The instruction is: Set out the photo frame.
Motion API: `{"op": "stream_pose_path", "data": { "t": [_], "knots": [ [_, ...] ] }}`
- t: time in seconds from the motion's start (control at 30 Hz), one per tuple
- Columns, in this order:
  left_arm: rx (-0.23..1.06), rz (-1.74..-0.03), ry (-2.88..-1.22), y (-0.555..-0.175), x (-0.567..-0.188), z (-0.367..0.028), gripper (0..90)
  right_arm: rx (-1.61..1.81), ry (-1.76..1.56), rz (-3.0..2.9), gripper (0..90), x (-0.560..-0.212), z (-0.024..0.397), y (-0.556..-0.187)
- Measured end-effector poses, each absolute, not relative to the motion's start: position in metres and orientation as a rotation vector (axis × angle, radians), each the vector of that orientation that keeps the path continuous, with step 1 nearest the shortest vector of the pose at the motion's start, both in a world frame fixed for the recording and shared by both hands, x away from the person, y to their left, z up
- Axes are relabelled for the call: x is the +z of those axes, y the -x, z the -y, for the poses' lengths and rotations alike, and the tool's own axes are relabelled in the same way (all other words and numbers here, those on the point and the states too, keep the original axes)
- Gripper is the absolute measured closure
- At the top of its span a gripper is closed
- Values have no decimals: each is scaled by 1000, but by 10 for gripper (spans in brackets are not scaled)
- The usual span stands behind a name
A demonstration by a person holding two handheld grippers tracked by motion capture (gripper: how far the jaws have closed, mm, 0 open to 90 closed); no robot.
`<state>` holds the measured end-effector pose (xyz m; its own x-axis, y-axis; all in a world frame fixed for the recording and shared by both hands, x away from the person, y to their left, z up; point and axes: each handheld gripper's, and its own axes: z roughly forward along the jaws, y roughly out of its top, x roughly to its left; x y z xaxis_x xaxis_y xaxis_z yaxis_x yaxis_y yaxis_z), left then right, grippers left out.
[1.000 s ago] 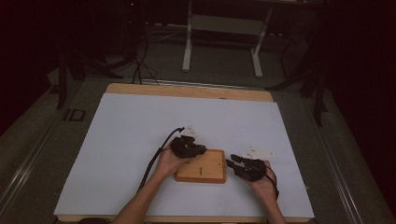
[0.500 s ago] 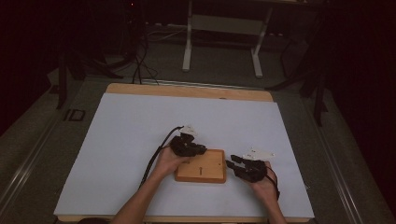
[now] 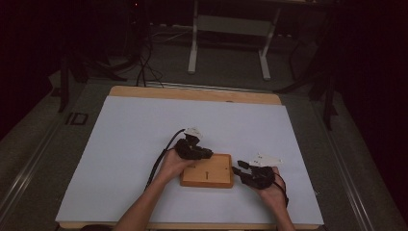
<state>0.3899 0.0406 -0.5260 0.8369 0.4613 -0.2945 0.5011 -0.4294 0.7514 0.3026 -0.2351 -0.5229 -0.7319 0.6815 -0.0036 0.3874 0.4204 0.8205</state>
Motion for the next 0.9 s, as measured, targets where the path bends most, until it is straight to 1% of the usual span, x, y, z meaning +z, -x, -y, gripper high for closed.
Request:
{"op": "stream_pose_path", "data": {
  "t": [0.8, 0.9],
  "knots": [
    [-145, -735, -2056, -400, -528, -44, 835, 1243, -855, -2378, 578, -519, 230, -293],
    [-152, -740, -2049, -401, -529, -44, 836, 1251, -848, -2382, 548, -518, 229, -292]
  ]
}}
